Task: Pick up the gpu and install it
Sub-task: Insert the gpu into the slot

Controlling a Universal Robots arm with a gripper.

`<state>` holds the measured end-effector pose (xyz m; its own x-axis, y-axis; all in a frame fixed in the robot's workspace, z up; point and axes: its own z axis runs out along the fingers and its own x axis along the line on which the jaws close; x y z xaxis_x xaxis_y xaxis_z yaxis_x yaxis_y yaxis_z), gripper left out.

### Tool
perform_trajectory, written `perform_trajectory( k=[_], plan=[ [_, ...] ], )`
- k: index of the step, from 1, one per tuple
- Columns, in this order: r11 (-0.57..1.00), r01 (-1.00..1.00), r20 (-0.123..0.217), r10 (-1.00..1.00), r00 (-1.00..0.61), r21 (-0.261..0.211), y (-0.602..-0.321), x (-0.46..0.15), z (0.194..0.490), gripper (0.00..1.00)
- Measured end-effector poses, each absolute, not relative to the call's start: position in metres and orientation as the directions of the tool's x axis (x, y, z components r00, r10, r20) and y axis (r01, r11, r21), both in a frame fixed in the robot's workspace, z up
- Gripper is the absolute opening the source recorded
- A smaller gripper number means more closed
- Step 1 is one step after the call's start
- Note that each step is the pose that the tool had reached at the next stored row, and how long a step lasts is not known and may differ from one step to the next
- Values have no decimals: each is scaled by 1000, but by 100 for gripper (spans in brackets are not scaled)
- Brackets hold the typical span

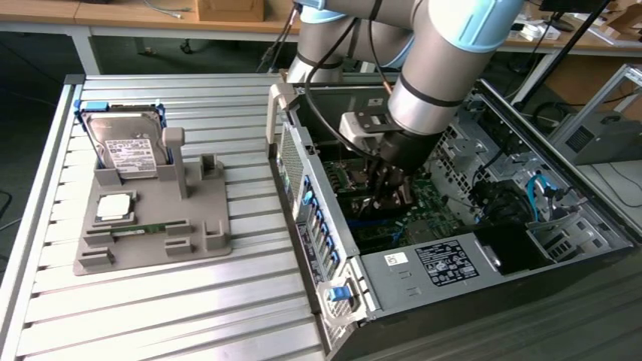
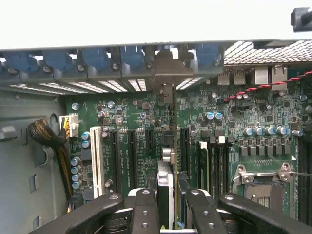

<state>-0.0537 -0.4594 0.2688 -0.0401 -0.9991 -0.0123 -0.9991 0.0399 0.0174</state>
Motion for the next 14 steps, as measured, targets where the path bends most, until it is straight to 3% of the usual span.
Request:
perform_trajectory(
  k=[14],
  plan=[
    [40,-999,-12,-999,-40,17,-459,-54,263,27]
  ],
)
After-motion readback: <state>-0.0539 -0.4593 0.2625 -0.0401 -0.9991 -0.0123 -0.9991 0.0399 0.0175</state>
